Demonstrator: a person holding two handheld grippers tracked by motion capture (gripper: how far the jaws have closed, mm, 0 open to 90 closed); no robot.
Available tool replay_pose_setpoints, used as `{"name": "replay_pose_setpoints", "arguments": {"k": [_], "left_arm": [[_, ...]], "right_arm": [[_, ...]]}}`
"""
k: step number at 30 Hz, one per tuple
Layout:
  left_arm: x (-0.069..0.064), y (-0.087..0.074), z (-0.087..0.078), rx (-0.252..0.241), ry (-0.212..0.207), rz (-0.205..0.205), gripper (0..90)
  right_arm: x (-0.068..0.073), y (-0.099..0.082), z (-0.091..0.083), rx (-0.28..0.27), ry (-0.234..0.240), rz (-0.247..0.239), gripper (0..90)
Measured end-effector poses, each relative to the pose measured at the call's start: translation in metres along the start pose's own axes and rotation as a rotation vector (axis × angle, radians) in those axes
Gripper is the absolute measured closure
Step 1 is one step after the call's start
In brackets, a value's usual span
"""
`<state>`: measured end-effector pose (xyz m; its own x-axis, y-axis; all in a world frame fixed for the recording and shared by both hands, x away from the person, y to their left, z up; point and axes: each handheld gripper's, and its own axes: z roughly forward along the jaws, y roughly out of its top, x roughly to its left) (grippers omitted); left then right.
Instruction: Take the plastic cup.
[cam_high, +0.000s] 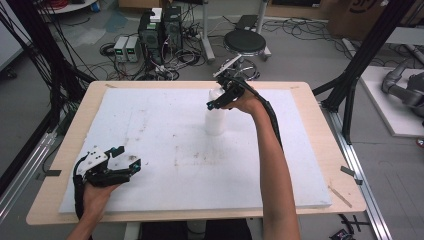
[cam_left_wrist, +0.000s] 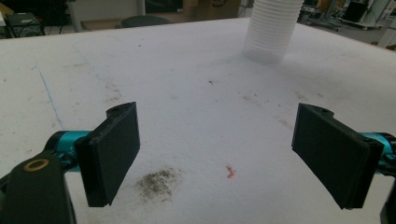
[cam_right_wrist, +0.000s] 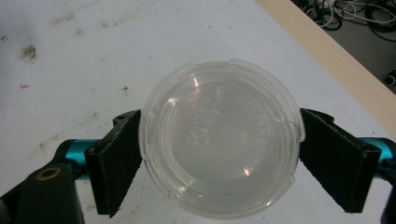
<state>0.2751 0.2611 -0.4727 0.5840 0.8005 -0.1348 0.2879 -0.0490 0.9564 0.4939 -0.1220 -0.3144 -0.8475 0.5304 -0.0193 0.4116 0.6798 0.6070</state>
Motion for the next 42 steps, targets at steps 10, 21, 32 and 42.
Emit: {"name": "replay_pose_setpoints", "arguments": {"k": [10,21,32,42], "left_arm": [[0.0005,0.0003,0.0007,0.007,-0.001,-0.001,15.2],[0.0005,0.0004,0.0007,0.01,-0.003,0.001,15.2],[0.0006,0.0005,0.0009,0.012,-0.004,0.002,15.2],[0.0006,0.0004,0.0012,0.011,-0.005,0.001,15.2]], "right_arm": [[0.0004,0.0004,-0.0002,0.012,0.005,-0.011,27.4],[0.0025,0.0022,0.0015,0.017,0.007,-0.024,34.5],[0.0029,0.002,-0.0025,0.017,0.004,-0.012,37.1],[0.0037,0.0038,-0.0019,0.01,0.001,-0.017,37.3]]}}
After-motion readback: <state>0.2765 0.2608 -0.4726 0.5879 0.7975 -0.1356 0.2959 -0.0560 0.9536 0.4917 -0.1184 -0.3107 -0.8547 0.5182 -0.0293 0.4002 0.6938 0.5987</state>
